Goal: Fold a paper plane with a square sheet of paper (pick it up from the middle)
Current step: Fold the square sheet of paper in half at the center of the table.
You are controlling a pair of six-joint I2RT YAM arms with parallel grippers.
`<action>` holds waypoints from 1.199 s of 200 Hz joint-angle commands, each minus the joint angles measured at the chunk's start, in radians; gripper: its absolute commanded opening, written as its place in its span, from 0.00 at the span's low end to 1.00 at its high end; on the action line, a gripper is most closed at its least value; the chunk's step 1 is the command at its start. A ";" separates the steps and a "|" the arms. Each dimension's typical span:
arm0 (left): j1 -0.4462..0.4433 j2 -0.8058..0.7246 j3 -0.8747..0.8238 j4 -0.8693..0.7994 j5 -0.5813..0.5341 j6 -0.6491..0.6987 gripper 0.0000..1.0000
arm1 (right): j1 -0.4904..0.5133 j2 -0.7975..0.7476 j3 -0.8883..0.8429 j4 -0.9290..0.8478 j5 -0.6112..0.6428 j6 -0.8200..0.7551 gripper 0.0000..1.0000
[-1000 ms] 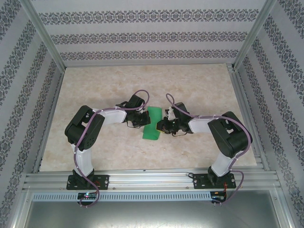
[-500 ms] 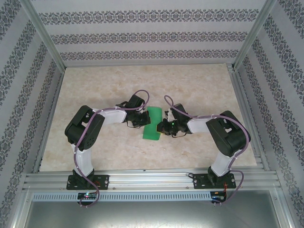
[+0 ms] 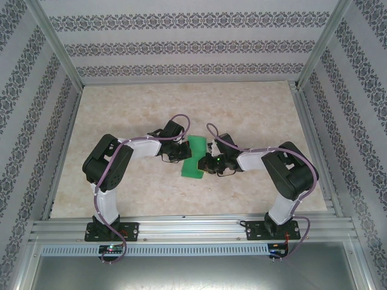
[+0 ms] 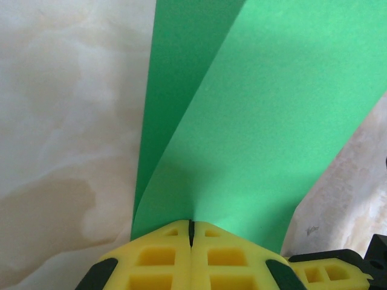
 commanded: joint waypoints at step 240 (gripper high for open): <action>-0.015 0.064 -0.028 -0.077 -0.041 0.025 0.00 | 0.054 -0.109 -0.048 -0.038 0.054 0.011 0.14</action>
